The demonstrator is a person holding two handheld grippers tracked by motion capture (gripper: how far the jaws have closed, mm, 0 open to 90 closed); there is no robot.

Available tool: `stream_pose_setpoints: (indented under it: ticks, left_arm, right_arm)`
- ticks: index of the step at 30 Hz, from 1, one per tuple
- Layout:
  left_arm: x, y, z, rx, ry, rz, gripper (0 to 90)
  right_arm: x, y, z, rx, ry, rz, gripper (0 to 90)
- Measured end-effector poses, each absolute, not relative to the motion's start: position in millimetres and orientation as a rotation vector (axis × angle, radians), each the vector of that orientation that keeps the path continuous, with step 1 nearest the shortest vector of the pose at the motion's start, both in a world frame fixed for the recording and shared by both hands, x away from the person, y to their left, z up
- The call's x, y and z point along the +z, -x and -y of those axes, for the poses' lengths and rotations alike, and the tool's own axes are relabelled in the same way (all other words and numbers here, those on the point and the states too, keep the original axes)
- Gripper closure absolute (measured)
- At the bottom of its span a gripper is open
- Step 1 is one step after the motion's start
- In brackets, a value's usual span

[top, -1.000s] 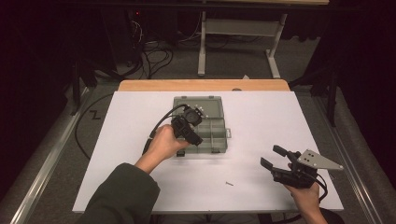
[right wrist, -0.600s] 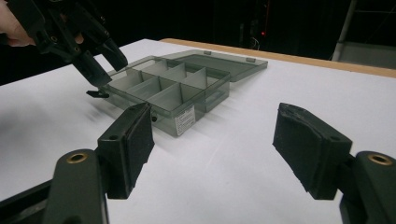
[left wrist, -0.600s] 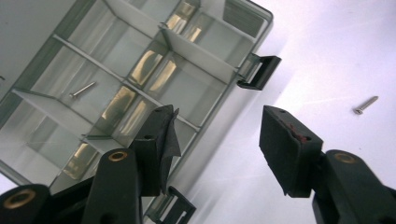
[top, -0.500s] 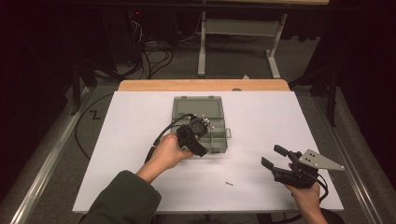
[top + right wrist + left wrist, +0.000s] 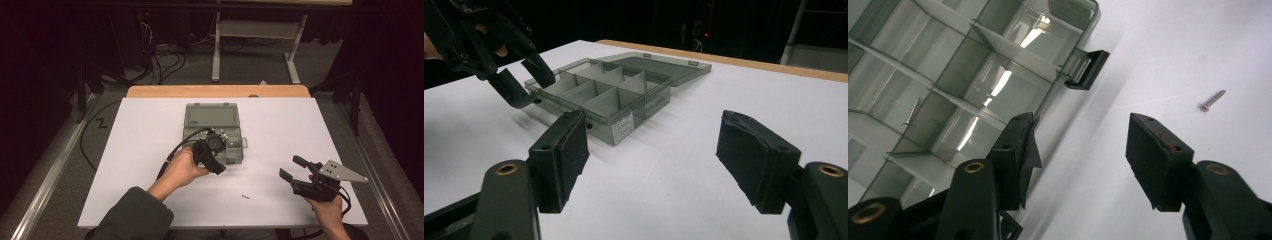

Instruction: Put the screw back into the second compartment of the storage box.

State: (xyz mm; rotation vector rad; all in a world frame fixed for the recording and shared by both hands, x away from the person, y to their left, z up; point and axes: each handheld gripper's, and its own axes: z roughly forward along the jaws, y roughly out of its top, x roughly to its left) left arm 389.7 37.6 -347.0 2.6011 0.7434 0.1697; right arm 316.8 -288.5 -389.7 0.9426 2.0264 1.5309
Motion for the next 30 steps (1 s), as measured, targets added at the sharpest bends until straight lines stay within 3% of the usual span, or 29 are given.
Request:
stream_pose_setpoints:
  ticks: [30]
  left_arm:
    - [-365.5,-362.6,15.9,0.073,-2.702,-0.539,46.8]
  right_arm:
    - [-388.5,-316.1,289.9,1.543,-0.933,-2.011,30.4]
